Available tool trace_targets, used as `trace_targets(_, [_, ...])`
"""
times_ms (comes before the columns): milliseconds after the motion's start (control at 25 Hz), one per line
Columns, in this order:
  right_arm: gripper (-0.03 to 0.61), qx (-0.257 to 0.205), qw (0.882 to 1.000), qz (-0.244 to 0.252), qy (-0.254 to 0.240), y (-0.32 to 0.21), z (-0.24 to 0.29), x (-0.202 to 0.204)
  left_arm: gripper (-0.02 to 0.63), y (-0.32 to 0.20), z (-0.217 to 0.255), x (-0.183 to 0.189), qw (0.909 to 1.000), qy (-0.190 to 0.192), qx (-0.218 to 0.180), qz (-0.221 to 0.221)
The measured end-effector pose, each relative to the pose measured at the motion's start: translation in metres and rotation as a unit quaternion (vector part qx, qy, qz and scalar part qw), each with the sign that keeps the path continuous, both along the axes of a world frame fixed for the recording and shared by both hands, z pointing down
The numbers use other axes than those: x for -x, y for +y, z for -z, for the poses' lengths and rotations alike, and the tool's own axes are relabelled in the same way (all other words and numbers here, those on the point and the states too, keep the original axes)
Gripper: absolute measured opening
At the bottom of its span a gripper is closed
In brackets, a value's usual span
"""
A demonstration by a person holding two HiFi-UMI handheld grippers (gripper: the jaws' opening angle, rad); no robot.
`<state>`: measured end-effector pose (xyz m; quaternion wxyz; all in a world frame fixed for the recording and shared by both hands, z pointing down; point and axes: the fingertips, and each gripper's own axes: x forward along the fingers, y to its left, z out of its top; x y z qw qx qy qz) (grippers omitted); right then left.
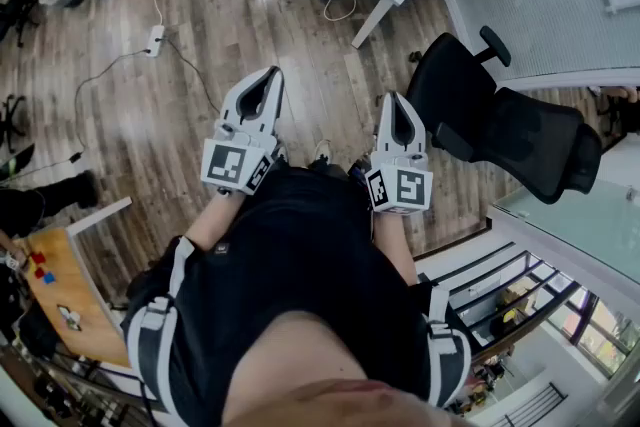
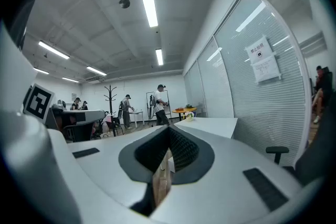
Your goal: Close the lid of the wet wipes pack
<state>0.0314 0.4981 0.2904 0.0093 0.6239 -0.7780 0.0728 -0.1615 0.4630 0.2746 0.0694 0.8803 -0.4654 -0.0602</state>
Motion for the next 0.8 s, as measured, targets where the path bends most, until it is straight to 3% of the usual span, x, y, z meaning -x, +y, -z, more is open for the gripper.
trace_targets(520, [0.027,-0.016,1.0,-0.001,-0.01,-0.005,0.01,-0.014,0.025,-0.002,0.001,-0.015,1.0,0.0,0.0,0.0])
trace_targets(640, [0.157,-0.011,1.0,0.005,-0.007,-0.01,0.005,-0.02,0.025,-0.004,-0.003,-0.022,1.0,-0.001,0.001,-0.002])
trace_targets(800, [0.166,0.006,1.0,0.011,0.005,-0.011,-0.004,-0.03,0.025,-0.002,-0.008,-0.038,1.0,0.001,0.007,-0.004])
